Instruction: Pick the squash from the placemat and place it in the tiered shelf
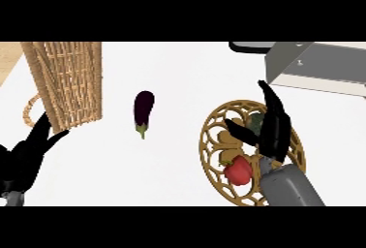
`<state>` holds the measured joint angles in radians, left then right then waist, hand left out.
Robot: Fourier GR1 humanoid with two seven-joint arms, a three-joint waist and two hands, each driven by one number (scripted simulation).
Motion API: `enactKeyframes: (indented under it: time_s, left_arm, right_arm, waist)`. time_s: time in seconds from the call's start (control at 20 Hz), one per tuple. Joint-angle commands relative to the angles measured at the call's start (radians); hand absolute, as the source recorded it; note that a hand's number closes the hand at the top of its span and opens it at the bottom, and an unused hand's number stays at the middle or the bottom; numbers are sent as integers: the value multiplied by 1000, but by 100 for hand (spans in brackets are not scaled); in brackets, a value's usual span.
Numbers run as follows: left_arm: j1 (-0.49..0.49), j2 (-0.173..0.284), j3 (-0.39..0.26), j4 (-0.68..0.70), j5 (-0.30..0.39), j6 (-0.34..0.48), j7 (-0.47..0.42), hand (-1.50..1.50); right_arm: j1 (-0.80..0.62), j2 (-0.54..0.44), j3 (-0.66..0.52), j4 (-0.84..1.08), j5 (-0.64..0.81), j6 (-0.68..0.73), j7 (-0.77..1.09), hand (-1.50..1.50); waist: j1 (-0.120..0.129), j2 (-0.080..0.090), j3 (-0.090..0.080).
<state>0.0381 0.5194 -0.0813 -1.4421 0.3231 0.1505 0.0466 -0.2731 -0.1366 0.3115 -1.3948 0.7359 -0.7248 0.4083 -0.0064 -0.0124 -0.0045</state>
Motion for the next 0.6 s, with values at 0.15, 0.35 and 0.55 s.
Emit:
enactKeyframes:
  time_s: [0.15,0.35,0.55]
  left_arm:
    - [28,0,12,-1,4,5,12,0]
    - [3,-1,13,6,6,-4,21,0]
    - [30,-4,6,-6,-4,-18,-8,0]
  right_arm:
    - [-50,-50,31,-65,319,311,433,-150]
    - [-98,-25,121,-57,309,638,571,-150]
    - [-136,-29,143,-121,280,922,719,-150]
  waist:
    - [-23,-11,-5]
    - [-4,1,-3]
    - [0,-1,0]
